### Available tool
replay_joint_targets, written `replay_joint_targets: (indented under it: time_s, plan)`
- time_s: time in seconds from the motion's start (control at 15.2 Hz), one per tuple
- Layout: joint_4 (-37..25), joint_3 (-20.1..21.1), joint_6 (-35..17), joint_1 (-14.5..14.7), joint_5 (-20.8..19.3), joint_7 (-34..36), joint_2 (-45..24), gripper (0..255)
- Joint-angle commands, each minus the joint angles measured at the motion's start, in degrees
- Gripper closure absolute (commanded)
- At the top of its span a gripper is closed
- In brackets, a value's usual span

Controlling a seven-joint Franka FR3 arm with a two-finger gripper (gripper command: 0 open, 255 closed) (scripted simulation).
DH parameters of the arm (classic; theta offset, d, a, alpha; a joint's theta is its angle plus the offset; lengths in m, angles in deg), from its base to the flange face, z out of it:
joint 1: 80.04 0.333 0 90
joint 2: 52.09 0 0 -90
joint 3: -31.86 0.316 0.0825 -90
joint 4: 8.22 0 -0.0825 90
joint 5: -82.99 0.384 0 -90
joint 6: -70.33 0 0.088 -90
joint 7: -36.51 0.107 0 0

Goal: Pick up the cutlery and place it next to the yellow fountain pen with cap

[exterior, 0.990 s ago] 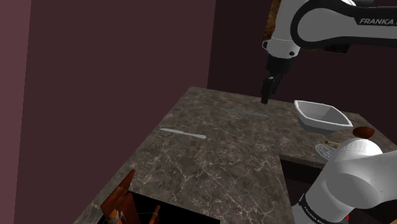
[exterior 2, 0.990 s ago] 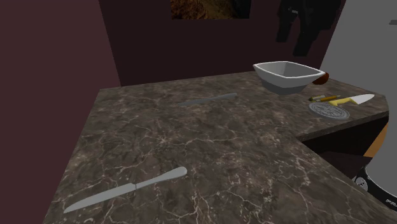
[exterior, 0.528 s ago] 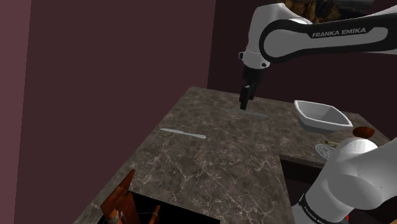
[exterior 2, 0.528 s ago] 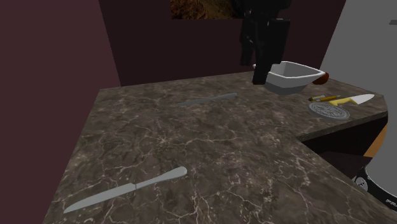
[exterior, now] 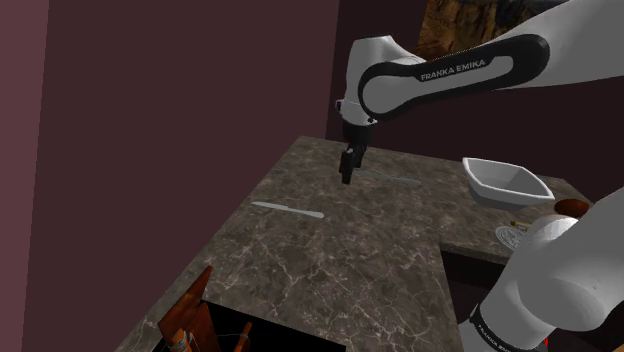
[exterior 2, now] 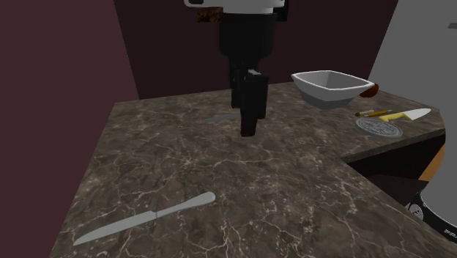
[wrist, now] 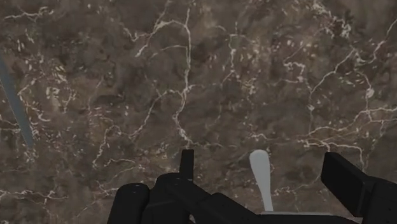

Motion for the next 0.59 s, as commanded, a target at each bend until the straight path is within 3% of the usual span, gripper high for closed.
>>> replay_joint_targets:
  time_s: [0.0, 0.53]
  plan:
    - [-2.14, 0.45, -2.51, 0.61, 0.24, -0.6, -4.67, 0]
    - [-11.87, 2.68, -8.7, 2.91, 0.57, -2.57, -20.88, 0]
